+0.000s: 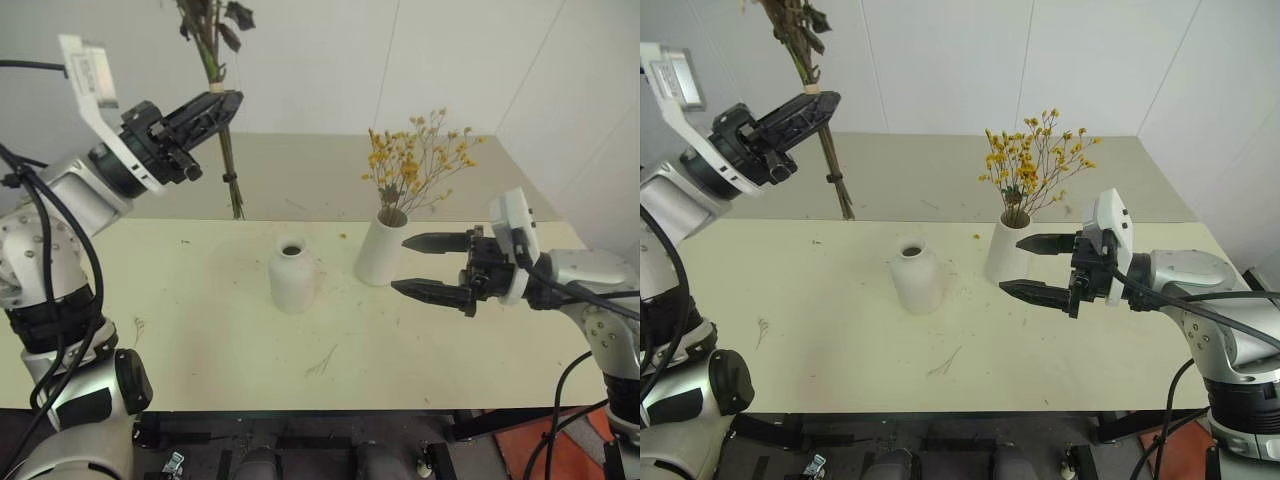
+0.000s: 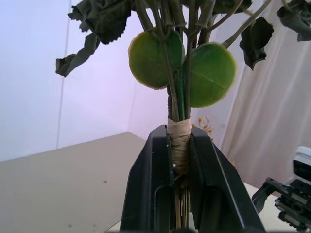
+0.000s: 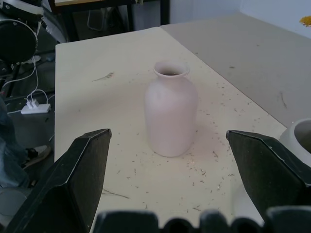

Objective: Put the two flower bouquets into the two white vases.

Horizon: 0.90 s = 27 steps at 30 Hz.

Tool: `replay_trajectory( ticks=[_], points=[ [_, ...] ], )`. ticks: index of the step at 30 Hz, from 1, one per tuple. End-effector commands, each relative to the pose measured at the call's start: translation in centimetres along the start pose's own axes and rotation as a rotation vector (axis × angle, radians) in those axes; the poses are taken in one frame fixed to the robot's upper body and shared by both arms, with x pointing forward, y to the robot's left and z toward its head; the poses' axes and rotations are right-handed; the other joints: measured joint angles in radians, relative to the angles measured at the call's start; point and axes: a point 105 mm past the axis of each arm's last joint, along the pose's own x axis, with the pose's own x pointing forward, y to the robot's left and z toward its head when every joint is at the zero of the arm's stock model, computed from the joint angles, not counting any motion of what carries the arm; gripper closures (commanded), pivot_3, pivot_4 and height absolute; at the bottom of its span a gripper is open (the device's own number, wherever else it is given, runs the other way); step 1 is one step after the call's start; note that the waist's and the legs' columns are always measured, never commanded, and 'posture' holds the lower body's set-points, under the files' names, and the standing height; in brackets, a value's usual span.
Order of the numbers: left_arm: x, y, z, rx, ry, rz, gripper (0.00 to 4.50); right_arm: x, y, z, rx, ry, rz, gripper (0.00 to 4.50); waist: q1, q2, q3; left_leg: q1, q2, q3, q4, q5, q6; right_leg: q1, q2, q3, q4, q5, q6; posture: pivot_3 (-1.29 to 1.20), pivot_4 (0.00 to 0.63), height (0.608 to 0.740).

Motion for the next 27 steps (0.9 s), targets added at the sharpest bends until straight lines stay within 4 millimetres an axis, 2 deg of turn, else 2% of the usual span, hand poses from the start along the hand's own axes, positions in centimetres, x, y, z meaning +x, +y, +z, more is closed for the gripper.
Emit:
replay_trajectory(
  ticks=[1, 8, 18, 27],
  points=[
    [0.9, -0.5, -0.1, 0.008, -0.007, -0.072, 4.35, -0.4, 0.4, 1.4, -0.071, -0.040, -0.028, 0.00, 0.000, 0.000, 0.000, 0.000, 0.000, 0.000, 0.000, 0.000, 0.000, 0.000, 0.000, 0.000, 0.000, 0.000, 0.000, 0.00, 0.150, 0.740],
    [2.6, -0.4, -3.0, -0.004, 0.046, -0.139, 4.35, -0.8, 0.9, 1.5, -0.080, -0.039, -0.056, 0.00, 0.002, 0.000, 0.000, 0.000, 0.000, 0.000, 0.000, 0.000, 0.000, 0.000, 0.000, 0.000, 0.000, 0.000, 0.000, 0.00, 0.150, 0.740],
    [3.5, 0.1, -6.8, 0.022, 0.111, -0.156, 4.35, -1.1, 1.3, 1.7, -0.095, -0.034, -0.073, 0.00, 0.002, 0.000, 0.000, 0.000, 0.000, 0.000, 0.000, 0.000, 0.000, 0.000, 0.000, 0.000, 0.000, 0.000, 0.000, 0.00, 0.150, 0.740],
    [3.9, -0.1, -7.9, -0.026, 0.084, -0.137, 4.35, -1.1, 1.4, 1.7, -0.092, -0.030, -0.082, 0.00, 0.000, 0.000, 0.000, 0.000, 0.000, 0.000, 0.000, 0.000, 0.000, 0.001, 0.000, 0.000, 0.000, 0.000, 0.000, 0.00, 0.150, 0.740]
  ],
)
